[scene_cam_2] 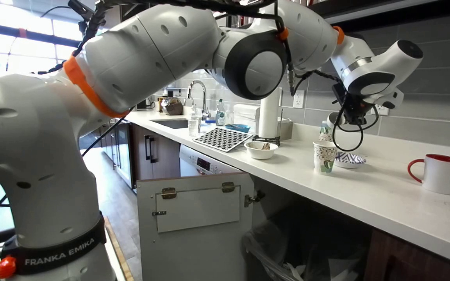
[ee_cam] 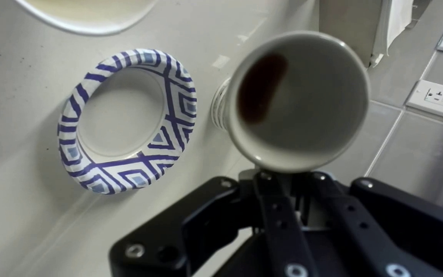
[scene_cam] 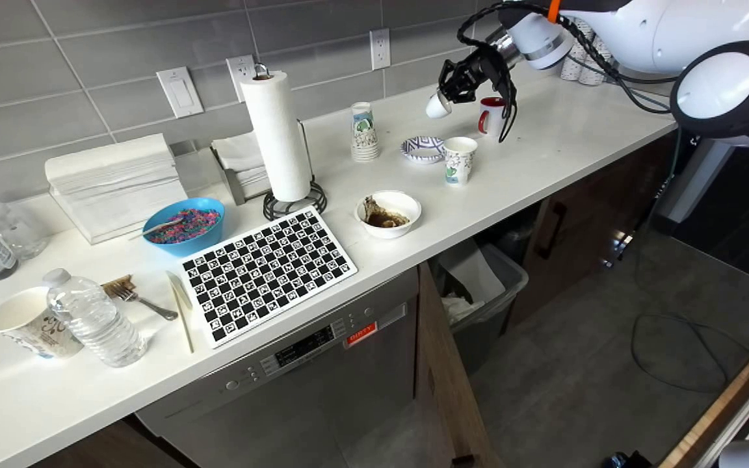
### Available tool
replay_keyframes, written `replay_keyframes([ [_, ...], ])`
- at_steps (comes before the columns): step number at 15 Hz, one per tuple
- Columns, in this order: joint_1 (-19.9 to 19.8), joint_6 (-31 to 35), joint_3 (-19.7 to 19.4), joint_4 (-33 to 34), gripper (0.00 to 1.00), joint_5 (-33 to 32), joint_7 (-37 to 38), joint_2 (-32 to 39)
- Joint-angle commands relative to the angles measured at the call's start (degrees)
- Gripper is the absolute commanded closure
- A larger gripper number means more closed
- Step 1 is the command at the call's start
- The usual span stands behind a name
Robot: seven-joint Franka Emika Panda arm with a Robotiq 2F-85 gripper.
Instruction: Pour the contents in the white mug into the coffee cup.
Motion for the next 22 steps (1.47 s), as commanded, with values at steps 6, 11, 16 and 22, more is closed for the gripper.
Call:
replay_keyframes([
  [6, -1.65, 1.25, 3.54, -3.52, 0.97, 2.31, -7.86, -1.24],
  [11, -3.92, 2.86, 5.91, -6.15, 0.97, 4.56, -13.52, -1.82],
  [16, -7.18, 1.81, 9.19, -9.67, 0.97, 7.05, -20.21, -2.62],
  [22, -10.85, 1.19, 13.09, -14.61, 0.97, 9.63, -26.10, -3.79],
])
